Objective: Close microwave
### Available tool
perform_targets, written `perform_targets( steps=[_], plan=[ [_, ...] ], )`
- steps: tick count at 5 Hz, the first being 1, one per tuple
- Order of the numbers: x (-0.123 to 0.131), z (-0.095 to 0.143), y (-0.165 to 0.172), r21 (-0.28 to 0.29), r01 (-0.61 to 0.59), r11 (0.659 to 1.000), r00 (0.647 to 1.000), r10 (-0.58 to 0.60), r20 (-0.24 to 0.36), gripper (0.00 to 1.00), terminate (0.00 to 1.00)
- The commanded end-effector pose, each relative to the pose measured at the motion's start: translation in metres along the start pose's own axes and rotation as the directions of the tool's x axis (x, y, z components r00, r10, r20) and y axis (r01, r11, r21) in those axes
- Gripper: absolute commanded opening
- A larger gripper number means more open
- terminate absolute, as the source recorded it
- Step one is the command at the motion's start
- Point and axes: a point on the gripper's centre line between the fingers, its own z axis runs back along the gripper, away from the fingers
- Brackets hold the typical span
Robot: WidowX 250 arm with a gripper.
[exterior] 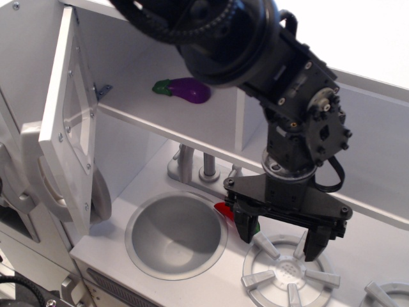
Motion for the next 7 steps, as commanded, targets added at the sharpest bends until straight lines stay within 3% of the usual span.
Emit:
perform_targets(
  steps=[1, 2, 4, 5, 7],
  plan=[
    [0.000, 0.000, 0.000, 0.000, 0.000, 1.000, 1.000, 0.000, 0.000, 1.00, 0.00],
    [0.003, 0.033, 0.004, -0.008, 0.037, 0.999, 0.999, -0.037, 0.016, 1.00, 0.00],
    [0.011, 0.122, 0.039, -0.127, -0.048, 0.991, 0.998, 0.053, 0.033, 1.00, 0.00],
    [0.012, 0.148, 0.071, -0.151, -0.059, 0.987, 0.996, 0.069, 0.062, 1.00, 0.00],
    [0.020, 0.157, 0.144, -0.144, -0.096, 0.985, 0.988, 0.112, 0.103, 1.00, 0.00]
  ],
)
